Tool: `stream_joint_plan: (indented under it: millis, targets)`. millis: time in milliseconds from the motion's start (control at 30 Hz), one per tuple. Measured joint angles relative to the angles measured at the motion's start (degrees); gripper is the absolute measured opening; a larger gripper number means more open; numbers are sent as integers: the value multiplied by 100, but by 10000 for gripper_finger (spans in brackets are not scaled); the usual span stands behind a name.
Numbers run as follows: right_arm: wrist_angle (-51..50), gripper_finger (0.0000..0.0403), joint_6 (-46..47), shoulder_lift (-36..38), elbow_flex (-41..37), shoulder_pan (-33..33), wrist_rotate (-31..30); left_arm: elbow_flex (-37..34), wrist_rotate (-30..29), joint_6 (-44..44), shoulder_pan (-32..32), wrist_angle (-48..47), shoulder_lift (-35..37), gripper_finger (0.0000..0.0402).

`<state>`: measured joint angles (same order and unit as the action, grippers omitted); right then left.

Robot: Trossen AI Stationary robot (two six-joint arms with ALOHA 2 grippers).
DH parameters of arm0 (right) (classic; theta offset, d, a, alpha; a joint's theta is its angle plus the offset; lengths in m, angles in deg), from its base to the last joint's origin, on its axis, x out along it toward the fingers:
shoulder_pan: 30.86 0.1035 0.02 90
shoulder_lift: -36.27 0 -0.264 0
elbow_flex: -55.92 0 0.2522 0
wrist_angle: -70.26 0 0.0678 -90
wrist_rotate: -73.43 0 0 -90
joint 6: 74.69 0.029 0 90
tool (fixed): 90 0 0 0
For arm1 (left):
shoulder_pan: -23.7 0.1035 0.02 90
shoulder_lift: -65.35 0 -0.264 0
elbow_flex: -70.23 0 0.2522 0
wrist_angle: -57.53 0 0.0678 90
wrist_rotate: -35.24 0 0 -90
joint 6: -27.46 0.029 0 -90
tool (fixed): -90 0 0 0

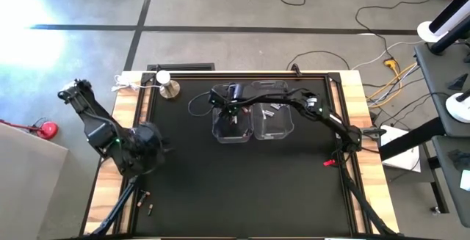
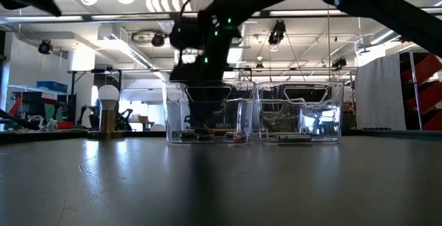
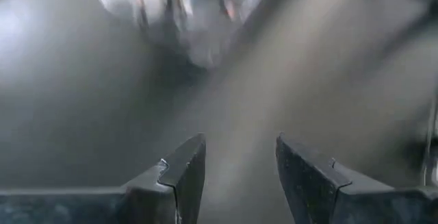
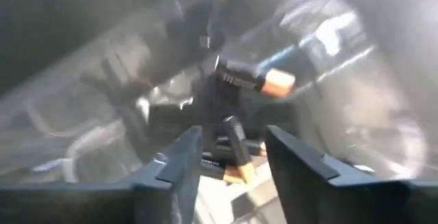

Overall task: Sort batteries
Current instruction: Put the black battery into the left transparent bin

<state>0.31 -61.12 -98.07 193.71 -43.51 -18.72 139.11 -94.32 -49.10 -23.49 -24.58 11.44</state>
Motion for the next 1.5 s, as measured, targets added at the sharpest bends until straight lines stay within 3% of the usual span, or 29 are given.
stream_joint_plan:
  millis: [167, 333, 500, 733, 933, 1267, 1500]
  targets:
    - [-98, 185, -65, 724, 108, 440, -851, -274, 1468, -587, -60, 43, -486, 160]
    - [-100, 200, -102, 1488, 71, 1074, -1900, -560, 3045, -1124, -249, 207, -1178, 187]
    - [-108, 197, 228, 1949, 34, 1592, -2206, -703, 4139, -1059, -462, 690, -1850, 220]
    - [-226, 181, 774, 2162, -64, 2194, -2245, -705, 4573, -350, -502, 939, -2601, 230]
    - [-842, 170, 1361, 2157, -182, 2614, -2684, -707, 5354, 164, -547, 1145, -3136, 222]
    - [-1090, 179, 2131, 2142, -281, 3045, -2953, -787, 5568, 1020, -623, 1286, -4013, 222]
    - [-1113, 174, 2343, 2142, -289, 3222, -2951, -982, 5617, 1236, -694, 1480, -4048, 220]
